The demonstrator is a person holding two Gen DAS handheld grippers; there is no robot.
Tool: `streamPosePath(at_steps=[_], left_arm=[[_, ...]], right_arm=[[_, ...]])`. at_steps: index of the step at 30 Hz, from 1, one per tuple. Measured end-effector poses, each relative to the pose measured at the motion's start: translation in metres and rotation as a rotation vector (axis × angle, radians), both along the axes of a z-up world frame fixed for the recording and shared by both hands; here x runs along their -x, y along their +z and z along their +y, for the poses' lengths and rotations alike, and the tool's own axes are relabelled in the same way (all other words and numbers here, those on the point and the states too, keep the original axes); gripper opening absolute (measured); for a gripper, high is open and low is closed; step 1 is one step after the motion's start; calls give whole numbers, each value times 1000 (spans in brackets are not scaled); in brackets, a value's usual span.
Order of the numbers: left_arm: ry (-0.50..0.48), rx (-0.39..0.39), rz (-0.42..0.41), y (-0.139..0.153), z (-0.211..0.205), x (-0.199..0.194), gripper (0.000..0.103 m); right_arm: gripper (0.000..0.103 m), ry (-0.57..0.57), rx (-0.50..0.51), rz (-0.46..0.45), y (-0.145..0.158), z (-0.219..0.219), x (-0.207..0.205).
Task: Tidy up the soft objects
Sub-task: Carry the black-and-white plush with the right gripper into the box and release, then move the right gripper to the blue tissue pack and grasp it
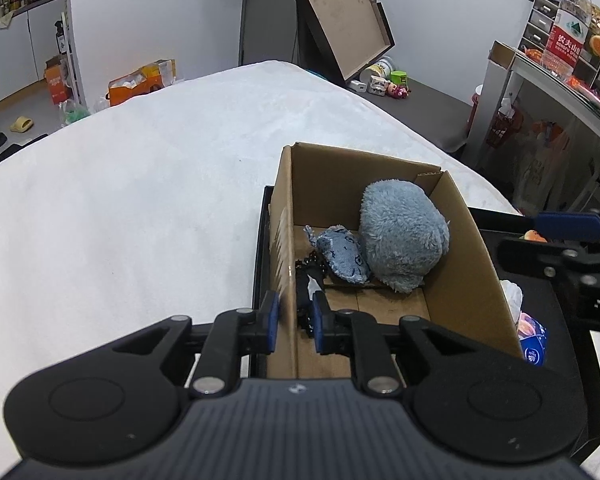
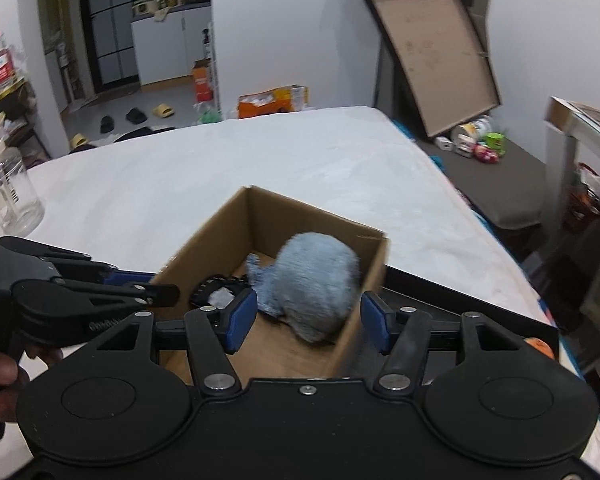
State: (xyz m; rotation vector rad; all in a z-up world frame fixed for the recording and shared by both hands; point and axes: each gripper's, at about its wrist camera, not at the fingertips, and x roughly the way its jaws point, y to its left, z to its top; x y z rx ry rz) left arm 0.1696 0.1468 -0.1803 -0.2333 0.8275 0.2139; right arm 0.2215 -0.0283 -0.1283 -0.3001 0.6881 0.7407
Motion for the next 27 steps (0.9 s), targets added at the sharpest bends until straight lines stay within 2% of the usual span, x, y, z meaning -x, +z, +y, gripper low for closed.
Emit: streamPosePath(at_steps=[3, 6, 8, 12, 18, 24, 27], left_arm=[[3, -10, 11, 1, -2, -2, 27], [5, -20, 22, 1, -5, -5, 47], [2, -24, 22, 2, -8, -6, 52], [-10, -41, 32, 3, -13, -9, 58], [-12, -60, 43, 3, -20, -15, 72], [-36, -88, 53, 4, -34, -22, 75], [-44, -109, 63, 2, -41, -25, 77]], right_arm=[[58, -32, 2, 8, -5, -13, -5], [58, -57, 3, 17, -10, -25, -7], [59, -74, 4, 22, -14, -33, -9], [64, -110, 10, 35, -23, -49, -13], [69, -129, 53, 62, -39, -72, -17], [81, -161, 83, 91, -60, -88, -23], [81, -181, 111, 112, -77, -95, -26]])
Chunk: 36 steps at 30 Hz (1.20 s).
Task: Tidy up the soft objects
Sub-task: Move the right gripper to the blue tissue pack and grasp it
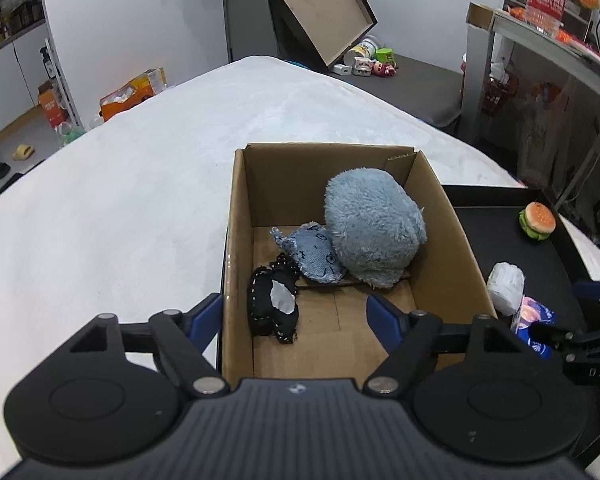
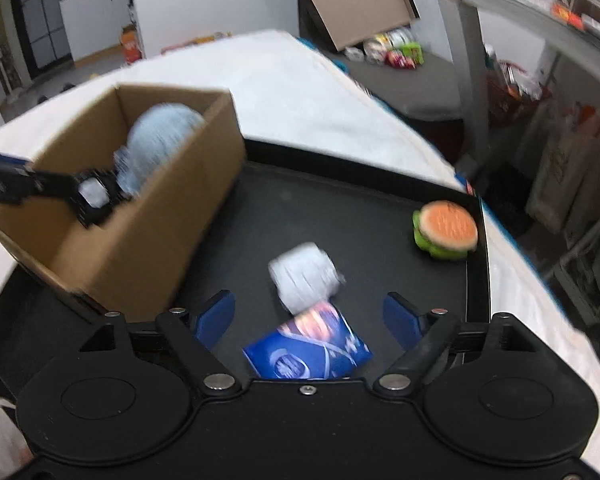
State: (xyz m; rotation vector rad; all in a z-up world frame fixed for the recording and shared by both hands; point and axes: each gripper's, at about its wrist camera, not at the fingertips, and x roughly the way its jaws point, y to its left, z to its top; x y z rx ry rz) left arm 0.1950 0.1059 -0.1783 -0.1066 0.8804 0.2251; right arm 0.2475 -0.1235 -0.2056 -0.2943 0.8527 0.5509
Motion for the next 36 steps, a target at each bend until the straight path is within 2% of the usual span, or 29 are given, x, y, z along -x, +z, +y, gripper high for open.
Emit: streamPosePath(at_steps=[8, 12, 19, 22, 25, 27, 36], left_arm=[[19, -39, 25, -1, -8, -6, 78], [25, -53, 35, -1, -10, -8, 78], [31, -82, 50, -3, -14, -12, 78], [33, -87, 53, -3, -15, -13, 78], [33, -89, 56, -4, -15, -14, 80], [31, -88, 55, -4, -16, -14, 81], [26, -72, 43, -2, -15, -12, 81]], right_arm=[[86, 44, 38, 57, -27, -8, 0], [95, 95, 38, 60, -32, -8, 0], [95, 109, 114, 29, -43, -5, -10], [95, 80, 78, 46, -43, -12, -18], [87, 65, 55, 69, -46, -16, -24], [71, 64, 27, 80, -45, -19, -25], [70, 32, 44, 47, -29, -25, -24]])
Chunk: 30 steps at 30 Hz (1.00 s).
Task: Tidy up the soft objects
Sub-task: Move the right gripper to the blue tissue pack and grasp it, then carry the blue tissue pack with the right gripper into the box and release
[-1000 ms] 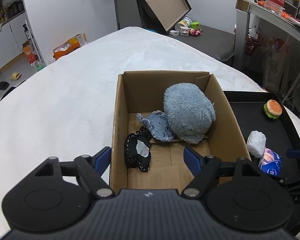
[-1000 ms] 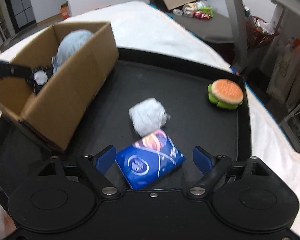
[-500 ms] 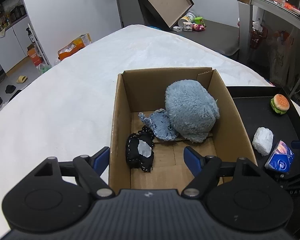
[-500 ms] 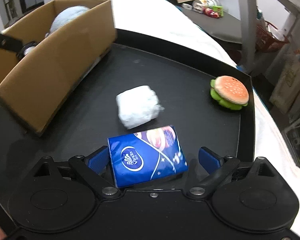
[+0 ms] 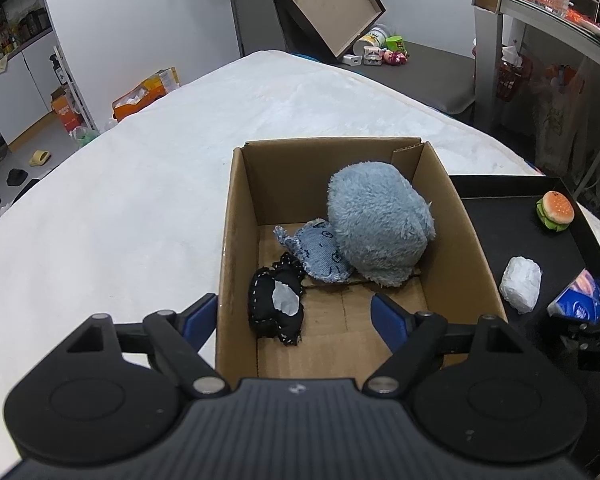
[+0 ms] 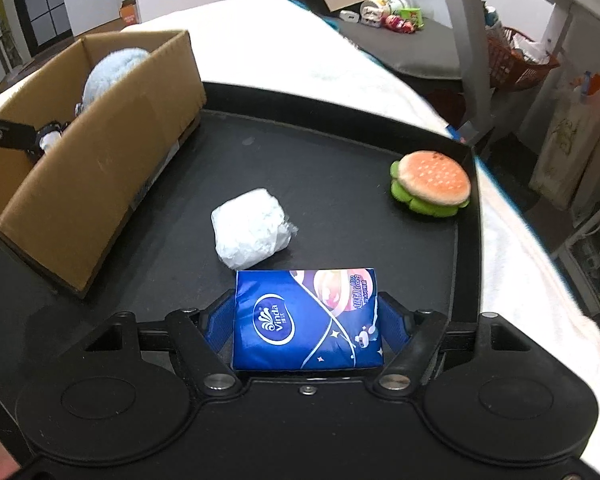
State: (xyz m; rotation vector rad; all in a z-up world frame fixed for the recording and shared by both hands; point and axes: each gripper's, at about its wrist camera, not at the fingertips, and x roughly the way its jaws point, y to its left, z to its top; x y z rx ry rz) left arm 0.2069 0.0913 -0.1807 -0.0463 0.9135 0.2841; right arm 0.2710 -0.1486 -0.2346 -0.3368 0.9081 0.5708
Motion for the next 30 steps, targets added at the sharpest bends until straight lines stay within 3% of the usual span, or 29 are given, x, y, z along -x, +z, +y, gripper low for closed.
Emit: streamPosePath(at_steps=[30], left_arm=[[-22, 37, -100, 11, 17, 25, 81]], right_arm=[[71, -7, -90, -158, 103, 42, 21]])
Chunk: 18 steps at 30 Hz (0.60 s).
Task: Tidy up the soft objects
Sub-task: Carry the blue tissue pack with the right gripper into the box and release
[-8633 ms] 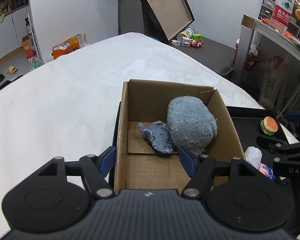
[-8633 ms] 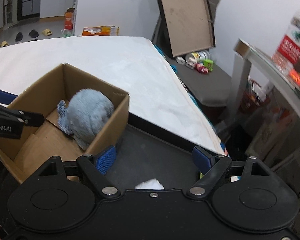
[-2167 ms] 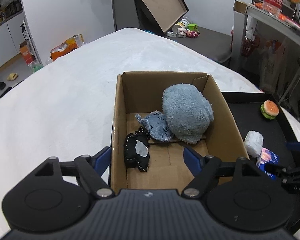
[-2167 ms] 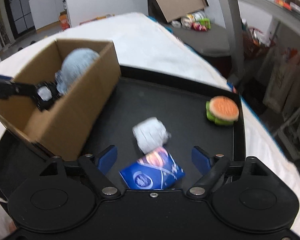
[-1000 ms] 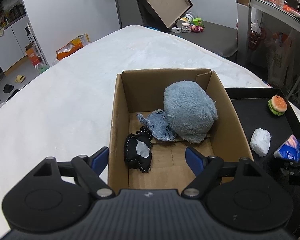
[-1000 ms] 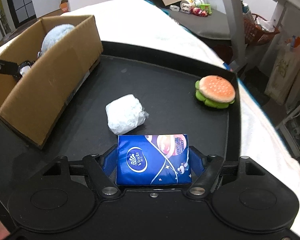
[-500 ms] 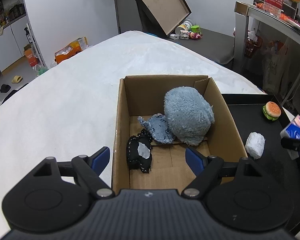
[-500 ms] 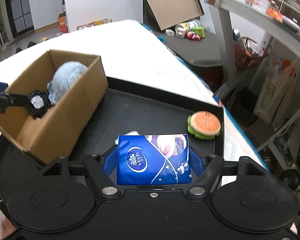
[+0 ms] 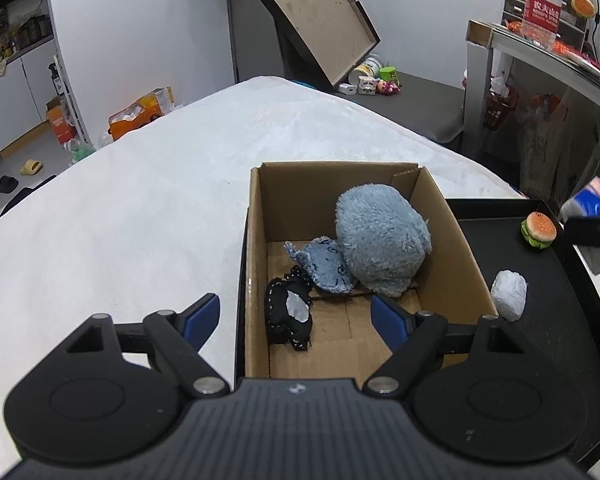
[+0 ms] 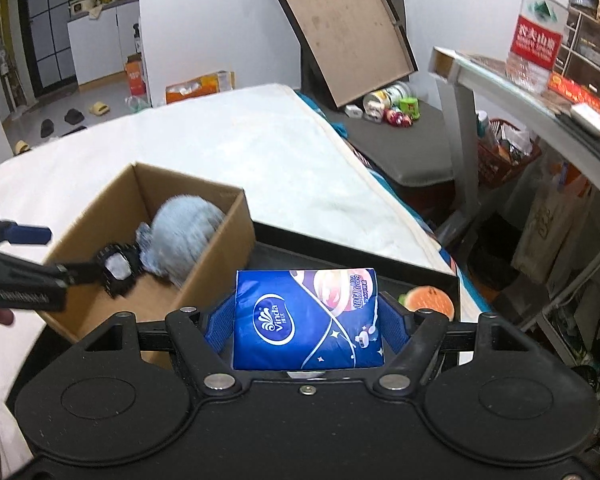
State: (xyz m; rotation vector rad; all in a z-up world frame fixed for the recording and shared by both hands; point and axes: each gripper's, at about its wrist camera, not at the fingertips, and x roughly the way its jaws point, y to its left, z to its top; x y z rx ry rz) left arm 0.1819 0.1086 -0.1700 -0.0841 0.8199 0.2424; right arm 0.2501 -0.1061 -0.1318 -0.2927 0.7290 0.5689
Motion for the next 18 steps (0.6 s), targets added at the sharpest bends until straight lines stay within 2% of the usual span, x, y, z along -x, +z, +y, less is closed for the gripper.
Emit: streamPosePath(at_steps=[7, 13, 16, 18], left_arm=[[11, 21, -21, 0, 8, 5, 81], [-8, 34, -16, -4, 12, 7, 80], [-4, 93, -19, -7, 20, 9, 73], [0, 95, -23, -8, 22, 10, 63]], right_arm=[[71, 43, -37, -35, 21, 20, 10], [71, 78, -51, -44, 26, 39, 13], [71, 95, -51, -39, 25, 51, 15], [71, 105, -55, -35, 24, 58, 15]])
